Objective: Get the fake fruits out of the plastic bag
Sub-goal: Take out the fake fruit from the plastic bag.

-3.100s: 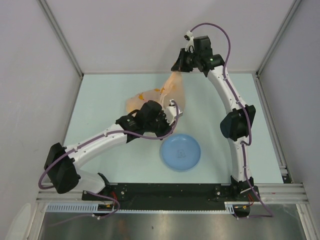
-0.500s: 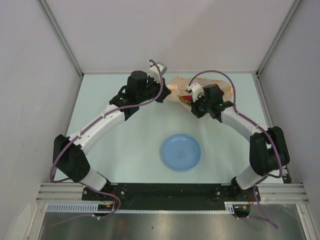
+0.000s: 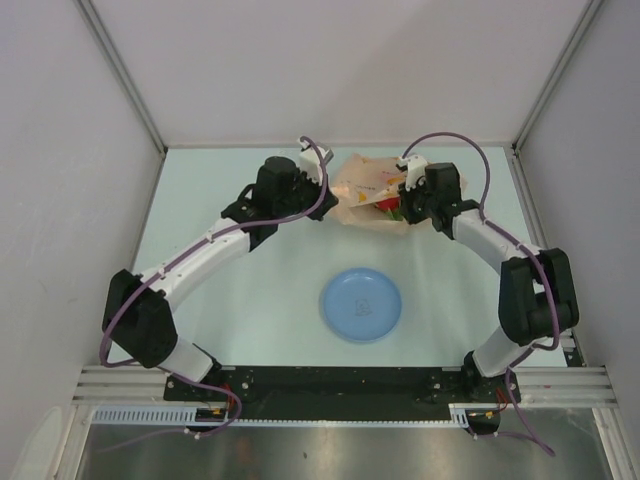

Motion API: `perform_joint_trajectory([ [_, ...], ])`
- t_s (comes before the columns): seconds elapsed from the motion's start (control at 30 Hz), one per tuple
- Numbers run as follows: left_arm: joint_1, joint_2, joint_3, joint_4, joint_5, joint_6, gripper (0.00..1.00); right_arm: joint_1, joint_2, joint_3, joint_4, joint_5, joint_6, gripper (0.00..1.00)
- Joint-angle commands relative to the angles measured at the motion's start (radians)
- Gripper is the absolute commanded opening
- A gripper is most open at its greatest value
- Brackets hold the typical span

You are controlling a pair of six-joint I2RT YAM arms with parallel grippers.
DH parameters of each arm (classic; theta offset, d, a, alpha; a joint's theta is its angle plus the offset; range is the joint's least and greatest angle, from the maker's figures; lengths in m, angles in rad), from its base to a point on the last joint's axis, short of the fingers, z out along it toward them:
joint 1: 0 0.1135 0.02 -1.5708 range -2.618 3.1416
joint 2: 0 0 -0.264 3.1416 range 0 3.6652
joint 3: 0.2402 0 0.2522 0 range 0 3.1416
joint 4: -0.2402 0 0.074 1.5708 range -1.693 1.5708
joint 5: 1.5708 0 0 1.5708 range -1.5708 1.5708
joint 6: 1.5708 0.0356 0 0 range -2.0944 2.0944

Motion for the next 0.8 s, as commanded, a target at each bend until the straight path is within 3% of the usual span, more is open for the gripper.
perform_joint_trajectory([
  [0.0, -0.001, -0.070, -0.032, 0.039, -0.004, 0.022, 0.00, 0.000, 0.058, 0.059, 0.083, 0.016, 0.023, 0.11],
  [0.2, -0.001, -0.071, -0.033, 0.044, 0.016, 0.022, 0.00, -0.002, 0.154, 0.119, 0.152, 0.050, 0.039, 0.17],
  [0.33, -0.001, -0.047, -0.001, 0.050, 0.033, 0.018, 0.00, 0.000, 0.220, 0.191, 0.194, 0.054, 0.035, 0.34],
  [0.37, -0.001, -0.044, 0.008, 0.051, 0.035, 0.018, 0.00, -0.002, 0.234, 0.222, 0.197, 0.065, 0.030, 0.51],
  [0.43, -0.001, -0.036, 0.029, 0.054, 0.035, 0.022, 0.00, 0.009, 0.278, 0.252, 0.204, 0.092, 0.029, 0.71],
  [0.47, -0.001, -0.030, 0.036, 0.056, 0.033, 0.022, 0.00, 0.010, 0.291, 0.272, 0.203, 0.129, 0.027, 0.99],
  [0.77, -0.001, 0.025, 0.094, 0.071, 0.061, 0.005, 0.00, 0.010, 0.475, 0.475, 0.123, 0.139, 0.029, 1.00],
])
